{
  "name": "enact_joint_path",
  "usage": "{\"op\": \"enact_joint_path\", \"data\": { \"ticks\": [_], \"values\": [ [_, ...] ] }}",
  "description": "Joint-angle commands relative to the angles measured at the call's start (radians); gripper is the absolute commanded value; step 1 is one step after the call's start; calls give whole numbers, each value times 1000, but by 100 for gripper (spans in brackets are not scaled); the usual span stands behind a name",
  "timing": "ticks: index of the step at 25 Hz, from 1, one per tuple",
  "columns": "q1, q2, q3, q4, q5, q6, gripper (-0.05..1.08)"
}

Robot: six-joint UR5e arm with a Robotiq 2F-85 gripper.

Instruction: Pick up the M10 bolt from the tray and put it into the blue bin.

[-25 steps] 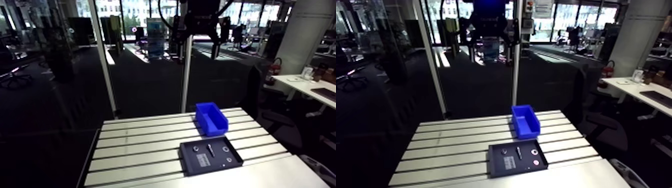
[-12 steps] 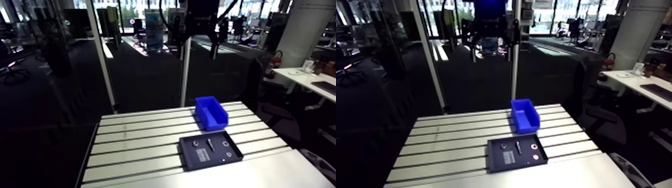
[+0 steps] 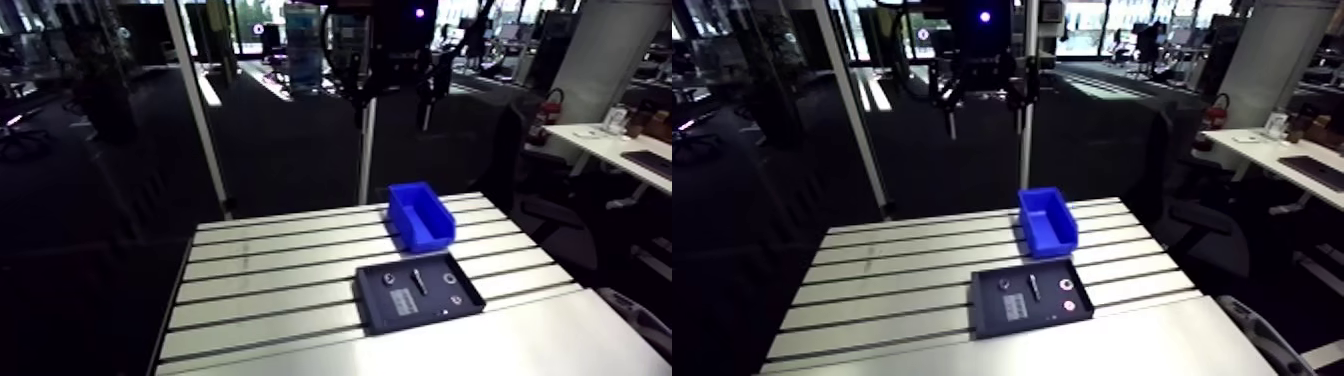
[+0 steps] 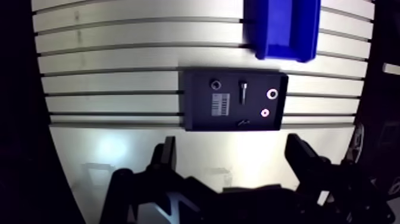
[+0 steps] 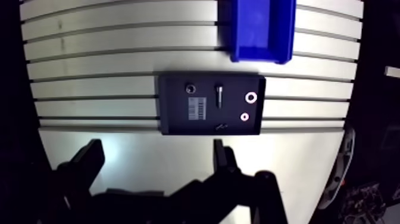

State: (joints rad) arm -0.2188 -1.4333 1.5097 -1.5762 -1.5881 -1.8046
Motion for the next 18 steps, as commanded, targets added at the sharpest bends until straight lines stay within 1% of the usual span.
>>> {"op": "enact_joint_path", "data": {
  "ticks": [1,3,5,9,11,13,16,18],
  "values": [
    [-8,15,54,-69,-13,-2,1],
    [-13,12,79,-97,-29,0,1],
    [-16,12,102,-110,-37,0,1],
    [-44,12,137,-135,-39,-2,1],
    [-50,14,151,-140,-37,-5,1],
    [-56,15,171,-166,-37,-26,1],
    [-103,14,209,-226,-37,-58,1],
    [-128,14,234,-235,-34,-78,1]
  ]
}}
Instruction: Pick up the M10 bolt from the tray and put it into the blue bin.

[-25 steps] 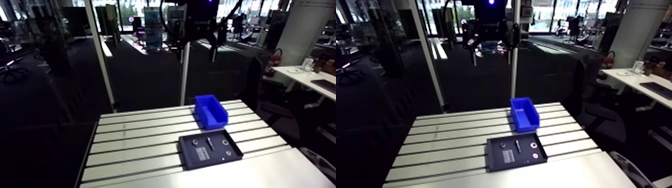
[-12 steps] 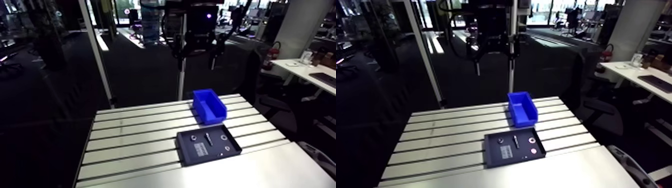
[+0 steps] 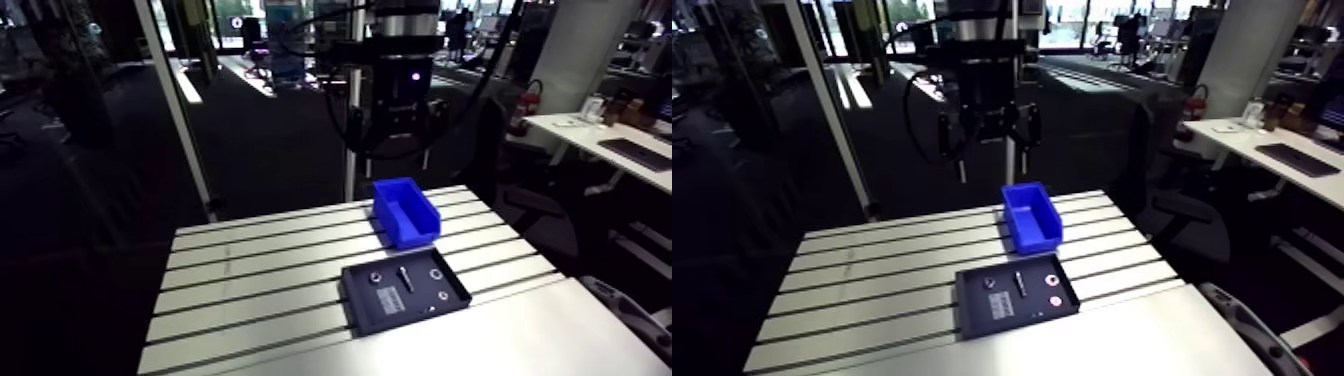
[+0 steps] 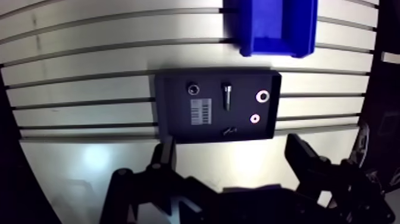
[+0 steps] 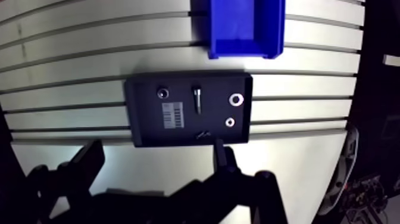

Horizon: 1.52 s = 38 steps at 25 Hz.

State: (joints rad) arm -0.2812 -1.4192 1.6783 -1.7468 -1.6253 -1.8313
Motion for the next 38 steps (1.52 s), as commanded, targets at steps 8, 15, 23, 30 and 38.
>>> {"op": "enact_joint_path", "data": {
  "ticks": [8,15,23,30,38],
  "values": [
    [-85,10,136,-118,9,-73,1],
    [-85,16,168,-121,11,-70,1],
    [-84,20,223,-204,11,-72,1],
    [-82,61,254,-254,11,-70,1],
    [-82,99,288,-334,11,-72,1]
  ]
}}
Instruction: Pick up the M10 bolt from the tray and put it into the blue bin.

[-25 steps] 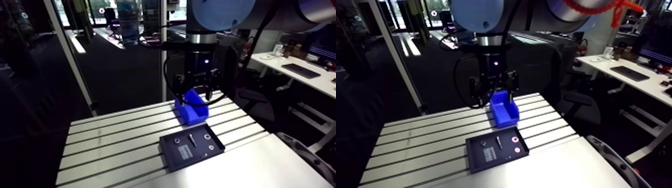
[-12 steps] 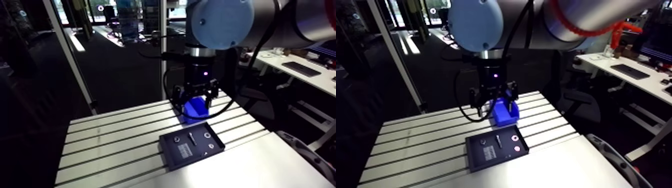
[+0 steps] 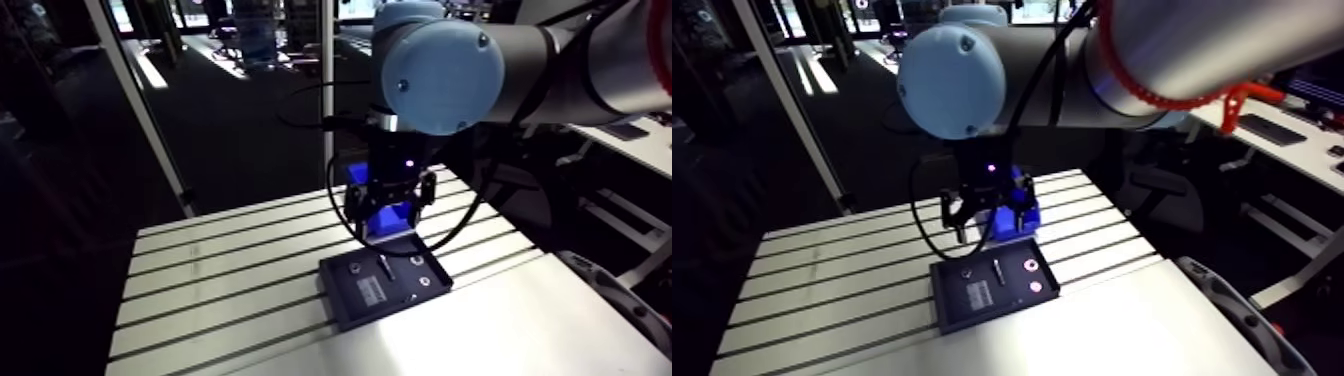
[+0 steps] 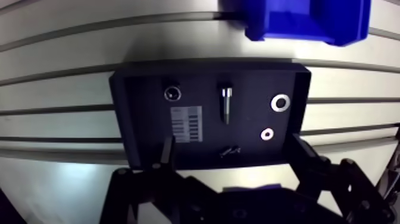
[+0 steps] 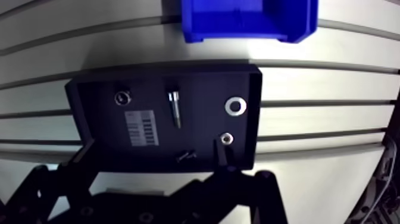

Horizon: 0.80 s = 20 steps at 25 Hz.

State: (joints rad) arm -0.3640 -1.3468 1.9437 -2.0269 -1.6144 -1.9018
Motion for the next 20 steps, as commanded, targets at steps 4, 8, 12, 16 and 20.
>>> {"op": "enact_joint_path", "data": {
  "ticks": [4,8,12,16,20],
  "values": [
    [3,41,45,-88,-2,-3,1],
    [3,53,57,-109,-3,-3,1],
    [3,61,64,-118,-3,-4,1],
    [0,62,79,-152,-5,-21,1],
    [-1,76,87,-166,-3,-26,1]
  ]
}}
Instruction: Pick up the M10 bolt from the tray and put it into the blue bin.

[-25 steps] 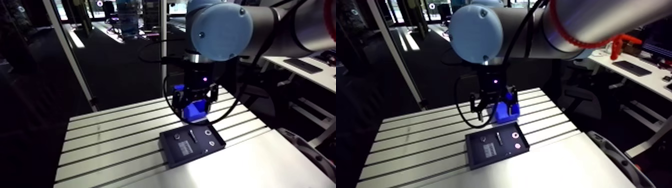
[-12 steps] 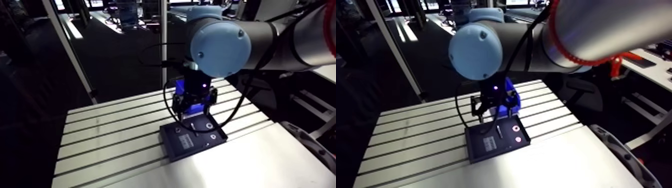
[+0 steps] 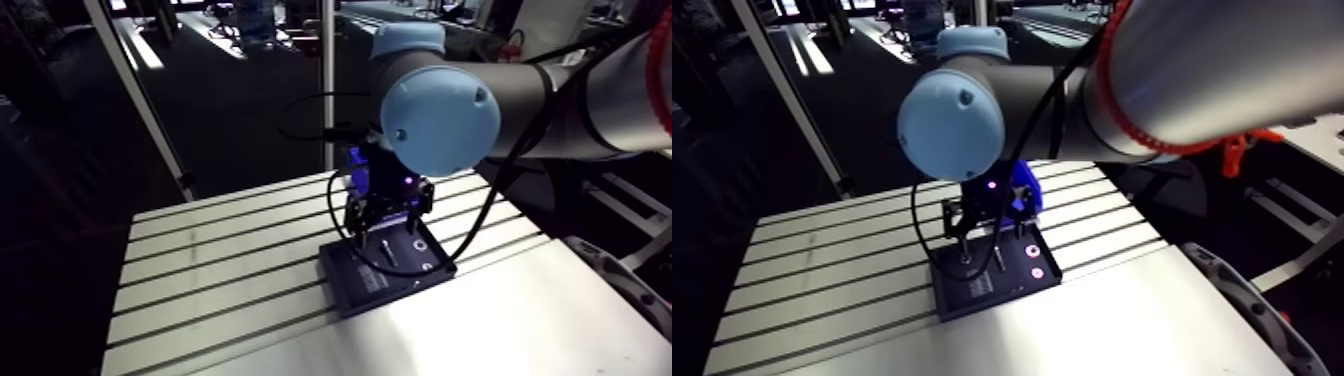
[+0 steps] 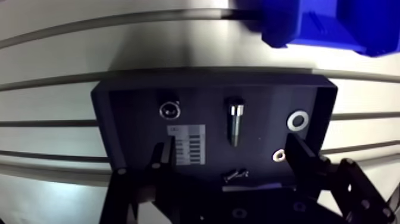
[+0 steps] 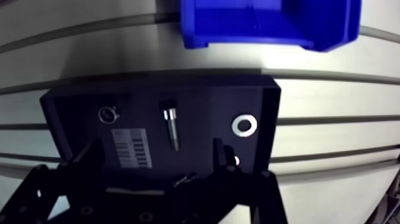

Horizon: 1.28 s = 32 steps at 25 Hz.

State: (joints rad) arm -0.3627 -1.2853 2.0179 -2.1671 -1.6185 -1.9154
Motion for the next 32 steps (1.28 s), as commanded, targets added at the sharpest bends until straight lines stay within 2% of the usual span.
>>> {"op": "enact_joint_path", "data": {
  "ticks": [1,5,10,16,32],
  "values": [
    [-2,15,14,-26,1,-12,1],
    [-4,15,15,-26,2,-12,7],
    [-4,15,29,-26,2,-30,23],
    [-6,16,26,-24,2,-34,31],
    [-12,38,15,-27,2,-35,42]
  ]
}}
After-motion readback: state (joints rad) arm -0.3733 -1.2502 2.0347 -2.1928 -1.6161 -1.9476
